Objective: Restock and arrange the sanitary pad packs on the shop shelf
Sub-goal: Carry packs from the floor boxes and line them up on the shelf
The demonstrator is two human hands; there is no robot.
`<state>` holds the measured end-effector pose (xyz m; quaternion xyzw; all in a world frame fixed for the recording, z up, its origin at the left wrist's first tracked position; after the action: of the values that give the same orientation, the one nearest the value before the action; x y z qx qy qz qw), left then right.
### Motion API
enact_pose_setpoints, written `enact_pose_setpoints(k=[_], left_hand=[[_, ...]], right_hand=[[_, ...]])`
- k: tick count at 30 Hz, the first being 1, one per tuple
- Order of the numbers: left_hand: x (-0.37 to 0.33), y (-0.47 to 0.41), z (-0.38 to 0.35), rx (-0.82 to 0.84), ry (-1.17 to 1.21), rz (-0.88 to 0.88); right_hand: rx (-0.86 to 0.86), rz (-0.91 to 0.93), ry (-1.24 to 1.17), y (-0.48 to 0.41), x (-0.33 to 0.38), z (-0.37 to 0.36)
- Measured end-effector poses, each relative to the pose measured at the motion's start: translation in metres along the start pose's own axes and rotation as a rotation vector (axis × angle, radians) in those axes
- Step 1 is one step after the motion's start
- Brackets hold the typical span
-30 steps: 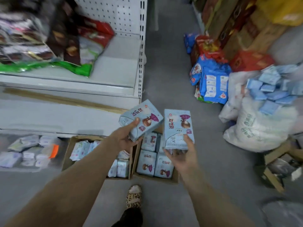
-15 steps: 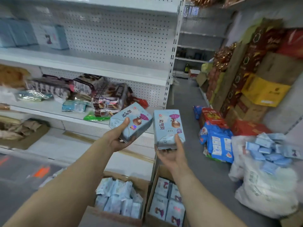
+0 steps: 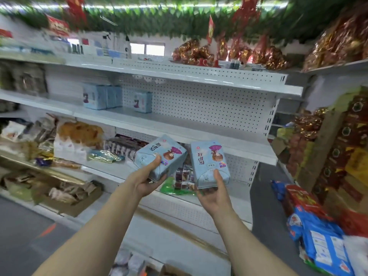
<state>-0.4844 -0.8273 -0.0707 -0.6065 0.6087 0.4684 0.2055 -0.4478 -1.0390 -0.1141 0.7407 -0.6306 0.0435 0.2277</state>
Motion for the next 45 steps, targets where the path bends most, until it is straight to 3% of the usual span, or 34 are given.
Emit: enact_pose_setpoints(k=[7,13,24,31,45], left_hand=[[-0.131,-0.062,0.091,-0.010,-0.198,-0.042],[-0.206,-0.129,0.124,0.005,-0.321,-0.016],[-0.299,-0.270,0.108,-0.001,-0.335,0.007],[-0.352,-0.331,0.102,0.032,-0.467,-0.039],[-0.417,-0.451,0.143,0.290,-0.808,-0.075]], right_hand=[[0.018,0.003,-0.049,-0.060,-0.105,-0.104],[0.000,0.007,-0.047,-0.112,-0.148,-0.163],[0.059,0.020,-0.161,-0.238,-0.168,-0.253],[0.073,0.047,-0.135,-0.293,-0.172,-0.295],[-0.049,0.237,-0.104,-0.341,-0.228,-0.325]])
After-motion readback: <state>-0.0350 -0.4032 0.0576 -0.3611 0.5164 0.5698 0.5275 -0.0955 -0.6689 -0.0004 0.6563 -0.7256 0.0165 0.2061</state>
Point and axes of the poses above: each hand's wrist, its own y-axis away from the middle knuckle, its own z-axis out of the back of the hand, x = y × z, the point moved 3 cm from there along -y, towards the middle knuckle, and after that the axes turned 11 degrees about -y, right-handed, at the moved point
